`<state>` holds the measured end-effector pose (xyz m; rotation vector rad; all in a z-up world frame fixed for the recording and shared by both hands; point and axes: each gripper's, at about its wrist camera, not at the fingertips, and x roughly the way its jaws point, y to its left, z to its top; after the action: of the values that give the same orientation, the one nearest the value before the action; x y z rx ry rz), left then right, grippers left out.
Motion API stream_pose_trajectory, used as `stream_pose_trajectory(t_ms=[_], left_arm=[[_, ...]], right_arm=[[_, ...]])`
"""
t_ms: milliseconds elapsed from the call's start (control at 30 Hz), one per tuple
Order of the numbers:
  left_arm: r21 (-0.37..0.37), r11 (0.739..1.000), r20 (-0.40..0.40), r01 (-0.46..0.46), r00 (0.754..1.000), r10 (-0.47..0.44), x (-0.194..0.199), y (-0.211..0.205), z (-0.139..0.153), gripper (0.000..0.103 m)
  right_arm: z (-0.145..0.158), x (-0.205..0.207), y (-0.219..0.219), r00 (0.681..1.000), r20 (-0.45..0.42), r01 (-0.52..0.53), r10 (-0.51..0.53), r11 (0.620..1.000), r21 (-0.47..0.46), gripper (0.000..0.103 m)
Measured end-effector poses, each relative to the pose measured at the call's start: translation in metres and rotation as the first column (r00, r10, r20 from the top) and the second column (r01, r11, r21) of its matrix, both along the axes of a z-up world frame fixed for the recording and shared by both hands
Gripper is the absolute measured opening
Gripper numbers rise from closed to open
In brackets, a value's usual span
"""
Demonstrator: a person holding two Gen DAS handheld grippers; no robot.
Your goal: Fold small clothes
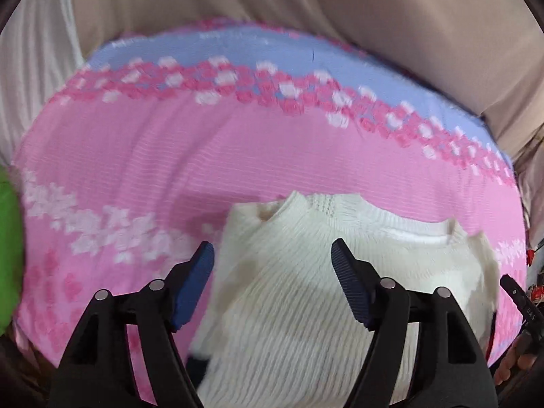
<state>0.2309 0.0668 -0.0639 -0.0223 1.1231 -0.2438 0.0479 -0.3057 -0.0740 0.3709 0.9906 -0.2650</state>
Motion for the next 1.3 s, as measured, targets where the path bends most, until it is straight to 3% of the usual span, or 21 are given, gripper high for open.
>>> stream_pose_trajectory(t_ms=[33, 67, 100, 200, 267, 333, 400, 433, 500, 567, 633, 733, 833, 900, 933, 1033, 1100, 1133, 1200, 1233, 1300], left_arm=[[0.008, 1.0, -0.037, 0.002, 0.999, -0.002, 0.007, -0.008, -0.013, 0.035], [0.012, 1.0, -0.073, 0.008, 0.997, -0.007, 0.017, -0.014, -0.026, 0.012], [0.02, 1.0, -0.09, 0.005, 0.996, -0.003, 0.022, -0.015, -0.033, 0.008], [-0.003, 0.999, -0.067, -0.034, 0.997, 0.034, 0.022, 0.0, -0.029, 0.007], [0.016, 0.998, -0.063, -0.055, 0.996, 0.056, 0.022, 0.012, -0.03, 0.007], [0.011, 0.998, -0.095, -0.056, 0.994, 0.057, 0.027, 0.015, -0.044, 0.007], [0.073, 0.997, -0.057, -0.025, 0.998, 0.029, 0.027, 0.002, -0.046, 0.007], [0.097, 0.995, -0.051, -0.014, 0.999, 0.019, 0.027, -0.002, -0.044, 0.008], [0.062, 0.998, -0.051, -0.016, 0.999, 0.019, 0.021, -0.002, -0.029, 0.009], [0.048, 0.999, -0.008, -0.018, 1.0, 0.018, 0.005, 0.001, -0.007, 0.012], [0.035, 0.999, 0.023, 0.023, 0.999, -0.024, -0.019, -0.002, 0.011, 0.012], [0.033, 0.996, 0.011, 0.089, 0.996, -0.089, -0.047, -0.02, 0.01, 0.012], [0.03, 0.991, -0.08, 0.134, 0.988, -0.131, -0.067, -0.041, -0.018, 0.012], [0.065, 0.989, -0.102, 0.135, 0.986, -0.128, -0.073, -0.04, -0.035, 0.012], [0.069, 0.989, -0.087, 0.131, 0.988, -0.125, -0.076, -0.035, -0.034, 0.012], [0.103, 0.994, -0.042, 0.037, 0.999, -0.033, -0.067, 0.01, -0.026, 0.017], [0.075, 0.997, -0.031, -0.021, 0.999, 0.024, -0.058, 0.038, -0.025, 0.02], [0.088, 0.994, -0.02, -0.061, 0.998, 0.063, -0.053, 0.049, -0.024, 0.039], [0.175, 0.969, 0.036, -0.175, 0.985, 0.172, -0.04, 0.067, -0.015, 0.037], [0.139, 0.97, 0.05, -0.201, 0.979, 0.196, -0.033, 0.075, -0.004, 0.038], [0.037, 0.976, 0.046, -0.213, 0.976, 0.212, -0.027, 0.075, 0.012, 0.038]], right_arm=[[-0.011, 0.013, 0.002, 1.0, -0.024, -0.011, 0.011, 1.0, 0.005, 0.059], [-0.018, 0.02, 0.002, 0.999, -0.041, -0.023, 0.024, 0.999, 0.031, 0.025], [-0.024, 0.026, 0.003, 0.998, -0.061, -0.029, 0.032, 0.998, 0.062, 0.005], [-0.003, 0.018, -0.008, 1.0, 0.017, 0.006, -0.007, 0.998, 0.065, 0.007], [0.003, 0.003, -0.036, 0.995, 0.043, 0.086, -0.09, 0.991, 0.1, 0.006], [-0.025, -0.001, -0.058, 0.993, -0.037, 0.113, -0.108, 0.979, 0.171, 0.006], [-0.037, 0.0, -0.057, 0.995, -0.05, 0.097, -0.09, 0.977, 0.189, 0.007], [-0.032, -0.001, -0.056, 0.994, -0.042, 0.103, -0.096, 0.976, 0.193, 0.009], [-0.006, -0.012, -0.049, 0.993, 0.012, 0.112, -0.117, 0.971, 0.209, 0.01], [0.022, -0.026, -0.032, 0.992, 0.056, 0.108, -0.117, 0.985, 0.138, 0.019], [0.036, -0.035, -0.007, 0.997, 0.055, 0.055, -0.061, 0.993, 0.102, 0.02], [0.032, -0.038, 0.048, 0.993, 0.044, -0.115, 0.108, 0.972, 0.204, 0.019], [-0.001, -0.026, 0.115, 0.957, 0.001, -0.277, 0.291, 0.911, 0.304, 0.011], [-0.027, -0.021, 0.134, 0.934, -0.078, -0.315, 0.347, 0.908, 0.276, 0.009], [-0.031, -0.025, 0.128, 0.94, -0.092, -0.297, 0.33, 0.918, 0.262, 0.001], [-0.033, -0.062, 0.058, 0.988, -0.097, -0.095, 0.122, 0.963, 0.251, 0.0], [-0.032, -0.093, 0.004, 0.993, -0.117, 0.052, -0.025, 0.97, 0.237, 0.0], [-0.032, -0.105, -0.014, 0.99, -0.129, 0.09, -0.062, 0.972, 0.219, 0.0], [-0.024, -0.115, -0.027, 0.991, -0.11, 0.106, -0.081, 0.962, 0.251, 0.0], [-0.015, -0.112, -0.023, 0.991, -0.107, 0.106, -0.084, 0.97, 0.218, 0.0], [0.002, -0.097, -0.008, 0.997, -0.062, 0.057, -0.046, 0.979, 0.197, 0.014]])
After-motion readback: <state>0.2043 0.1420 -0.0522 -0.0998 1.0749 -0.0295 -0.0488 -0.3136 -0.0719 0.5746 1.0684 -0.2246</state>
